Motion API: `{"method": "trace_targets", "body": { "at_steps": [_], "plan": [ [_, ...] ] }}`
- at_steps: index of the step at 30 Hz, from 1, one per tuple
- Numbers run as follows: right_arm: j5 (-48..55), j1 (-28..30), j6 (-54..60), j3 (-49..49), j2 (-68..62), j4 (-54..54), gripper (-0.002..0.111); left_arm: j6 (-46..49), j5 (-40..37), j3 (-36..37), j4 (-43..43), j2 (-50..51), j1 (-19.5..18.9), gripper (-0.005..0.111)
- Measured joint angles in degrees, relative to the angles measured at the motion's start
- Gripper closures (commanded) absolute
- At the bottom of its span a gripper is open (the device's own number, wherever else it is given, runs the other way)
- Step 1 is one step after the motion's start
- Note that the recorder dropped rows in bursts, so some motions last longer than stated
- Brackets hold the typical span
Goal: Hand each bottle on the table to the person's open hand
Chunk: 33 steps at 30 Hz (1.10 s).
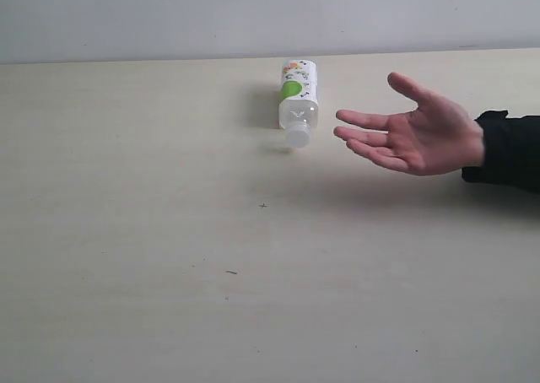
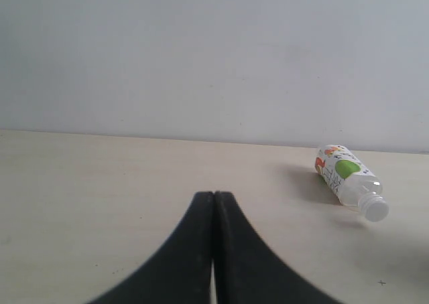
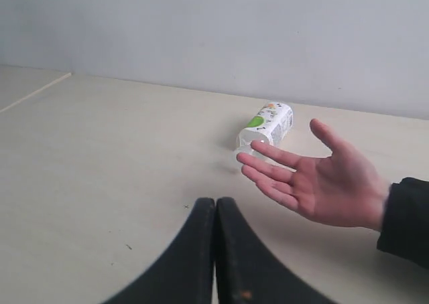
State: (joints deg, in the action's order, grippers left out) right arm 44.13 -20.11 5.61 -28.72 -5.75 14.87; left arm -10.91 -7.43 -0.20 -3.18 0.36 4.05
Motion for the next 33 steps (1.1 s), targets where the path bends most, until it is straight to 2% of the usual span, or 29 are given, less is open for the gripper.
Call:
{"method": "trace_targets", "body": {
  "at_steps": [4, 8, 12, 14, 15, 18, 23, 26, 27, 28, 31, 32, 33],
  "plan": [
    [-3.6, 0.0, -1.1, 0.0, 0.0, 3.6, 0.108, 0.0, 0.0, 0.0, 0.0, 0.0, 0.0, 0.107],
    [-14.8, 0.0, 5.1, 0.1, -4.0, 17.2, 0.108, 0.0, 0.0, 0.0, 0.0, 0.0, 0.0, 0.107],
    [-20.4, 0.0, 24.9, -1.4, -18.5, 39.5, 0.108, 0.0, 0.0, 0.0, 0.0, 0.0, 0.0, 0.107],
    [-20.2, 0.0, 35.5, -4.1, -27.0, 49.9, 0.108, 0.0, 0.0, 0.0, 0.0, 0.0, 0.0, 0.107],
    [-18.5, 0.0, 43.9, -9.0, -36.5, 58.0, 0.108, 0.0, 0.0, 0.0, 0.0, 0.0, 0.0, 0.107],
    [-13.1, 0.0, 48.9, -18.8, -49.1, 61.7, 0.107, 0.0, 0.0, 0.0, 0.0, 0.0, 0.0, 0.107],
    [3.1, -0.5, 49.0, -31.8, -66.1, 58.3, 0.107, 0.0, 0.0, 0.0, 0.0, 0.0, 0.0, 0.107],
    [8.2, -2.4, 43.1, -36.7, -71.8, 49.6, 0.107, 0.0, 0.0, 0.0, 0.0, 0.0, 0.0, 0.107],
    [8.4, -3.3, 39.6, -37.9, -73.3, 44.6, 0.107, 0.0, 0.0, 0.0, 0.0, 0.0, 0.0, 0.107],
    [6.9, -5.0, 31.9, -39.2, -75.4, 32.5, 0.107, 0.0, 0.0, 0.0, 0.0, 0.0, 0.0, 0.107],
    [-1.7, -7.9, 11.7, -41.2, -79.3, 8.8, 0.107, 0.0, 0.0, 0.0, 0.0, 0.0, 0.0, 0.107],
    [-4.5, -8.3, 2.8, -43.2, -81.7, 0.2, 0.105, 0.0, 0.0, 0.0, 0.0, 0.0, 0.0, 0.107],
    [-5.5, -8.3, -1.5, -44.7, -83.2, -3.5, 0.098, 0.0, 0.0, 0.0, 0.0, 0.0, 0.0, 0.107]
  ]
}}
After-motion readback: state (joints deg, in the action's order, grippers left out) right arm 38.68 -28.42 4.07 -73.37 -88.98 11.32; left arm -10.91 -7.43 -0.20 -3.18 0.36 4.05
